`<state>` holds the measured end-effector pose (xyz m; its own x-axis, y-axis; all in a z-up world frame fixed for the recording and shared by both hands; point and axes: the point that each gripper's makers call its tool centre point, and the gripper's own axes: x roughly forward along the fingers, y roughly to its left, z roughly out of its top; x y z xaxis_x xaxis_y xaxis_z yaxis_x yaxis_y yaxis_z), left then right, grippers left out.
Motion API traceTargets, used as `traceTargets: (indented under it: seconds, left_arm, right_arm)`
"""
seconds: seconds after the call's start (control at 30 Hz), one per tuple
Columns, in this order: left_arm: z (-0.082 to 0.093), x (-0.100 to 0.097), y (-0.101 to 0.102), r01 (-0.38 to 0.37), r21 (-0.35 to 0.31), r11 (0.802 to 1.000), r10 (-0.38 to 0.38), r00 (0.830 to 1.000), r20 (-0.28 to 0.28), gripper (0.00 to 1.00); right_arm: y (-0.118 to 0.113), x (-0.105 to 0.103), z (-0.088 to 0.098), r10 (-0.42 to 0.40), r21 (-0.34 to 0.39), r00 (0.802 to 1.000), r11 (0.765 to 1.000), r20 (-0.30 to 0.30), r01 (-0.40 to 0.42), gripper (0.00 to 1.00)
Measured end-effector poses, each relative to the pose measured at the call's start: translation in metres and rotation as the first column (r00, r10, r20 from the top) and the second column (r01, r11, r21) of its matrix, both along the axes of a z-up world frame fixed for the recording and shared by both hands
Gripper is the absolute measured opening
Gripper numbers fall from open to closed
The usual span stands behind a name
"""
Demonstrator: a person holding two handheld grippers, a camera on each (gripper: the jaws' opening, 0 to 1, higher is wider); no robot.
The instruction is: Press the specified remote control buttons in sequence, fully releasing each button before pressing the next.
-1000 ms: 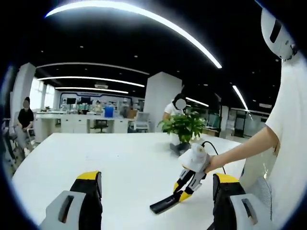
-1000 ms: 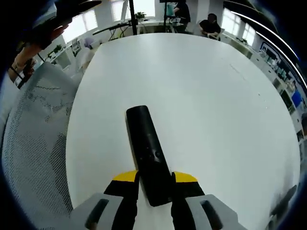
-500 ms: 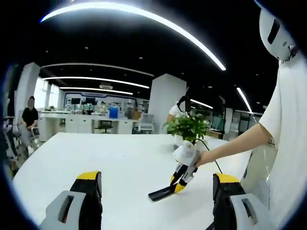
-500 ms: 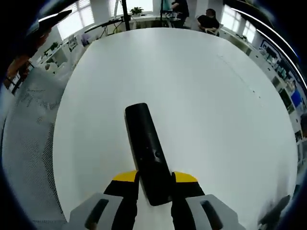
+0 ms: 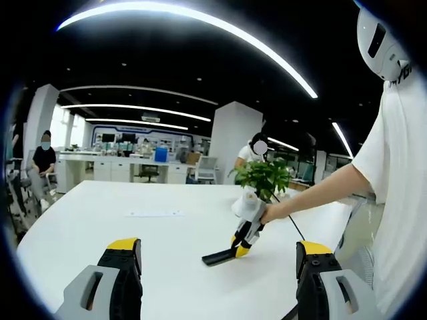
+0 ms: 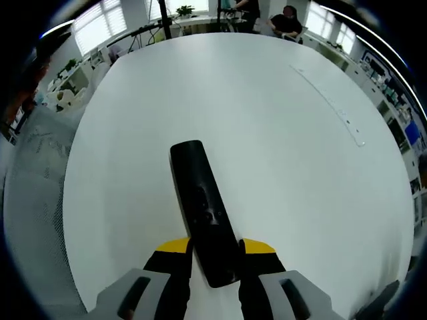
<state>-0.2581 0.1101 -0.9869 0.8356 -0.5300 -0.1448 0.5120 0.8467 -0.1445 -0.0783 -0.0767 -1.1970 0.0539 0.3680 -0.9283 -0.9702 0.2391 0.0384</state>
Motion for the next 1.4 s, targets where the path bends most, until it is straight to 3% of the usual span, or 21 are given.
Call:
traceTargets:
  seconds: [0.23,0.3,0.5,0.57,0.63,0.73,0.93,0.97,1.13,1.37,1.4]
  left_arm:
    - [0.002,0.001,0.007,-0.025,-0.003,1.0,0.025,1.0,0.0,1.0]
    - [0.003,0.001,0.007,-0.027,-0.006,1.0,0.027,1.0,-0.003,1.0]
    - [0.001,0.003,0.008,-0.032,0.0,1.0,0.032,0.999,-0.007,1.0]
    - [-0.002,0.004,0.008,-0.038,-0.003,0.999,0.038,0.999,-0.013,1.0]
    - [-0.004,0.005,0.009,-0.045,-0.006,0.999,0.045,0.999,-0.018,1.0]
    - [-0.006,0.005,0.009,-0.05,-0.016,0.999,0.05,0.999,-0.021,1.0]
    - [-0.011,0.007,0.01,-0.053,-0.019,0.998,0.052,0.998,-0.026,1.0]
    - [-0.012,0.007,0.01,-0.053,-0.019,0.998,0.052,0.998,-0.028,1.0]
    - [-0.014,0.008,0.008,-0.049,-0.007,0.999,0.049,0.998,-0.029,1.0]
    - [-0.011,0.01,-0.001,-0.036,-0.007,0.999,0.035,0.999,-0.029,1.0]
    - [-0.01,0.009,-0.003,-0.036,-0.001,0.999,0.035,0.999,-0.028,1.0]
  right_arm:
    - [-0.003,0.0,0.001,-0.019,0.014,1.0,1.0,0.011,0.019,0.29]
    - [-0.002,0.0,0.002,-0.053,0.05,0.999,0.997,0.004,0.052,0.3]
    - [-0.005,-0.001,0.008,-0.22,0.171,0.976,0.961,0.001,0.216,0.52]
    - [-0.004,-0.003,0.014,-0.294,0.25,0.956,0.925,-0.013,0.287,0.58]
    - [-0.006,-0.003,0.022,-0.398,0.33,0.916,0.86,-0.048,0.39,0.64]
    - [-0.012,-0.006,0.035,-0.486,0.426,0.871,0.774,-0.075,0.468,0.74]
    - [-0.031,-0.021,0.067,-0.59,0.554,0.807,0.661,-0.034,0.506,0.88]
    - [-0.032,-0.022,0.069,-0.599,0.558,0.8,0.653,-0.035,0.513,0.89]
    - [-0.049,-0.047,0.095,-0.683,0.634,0.728,0.535,-0.064,0.558,0.97]
    - [-0.06,-0.087,0.125,-0.726,0.685,0.687,0.479,-0.042,0.549,0.99]
    - [-0.06,-0.092,0.128,-0.727,0.687,0.686,0.48,-0.037,0.546,0.99]
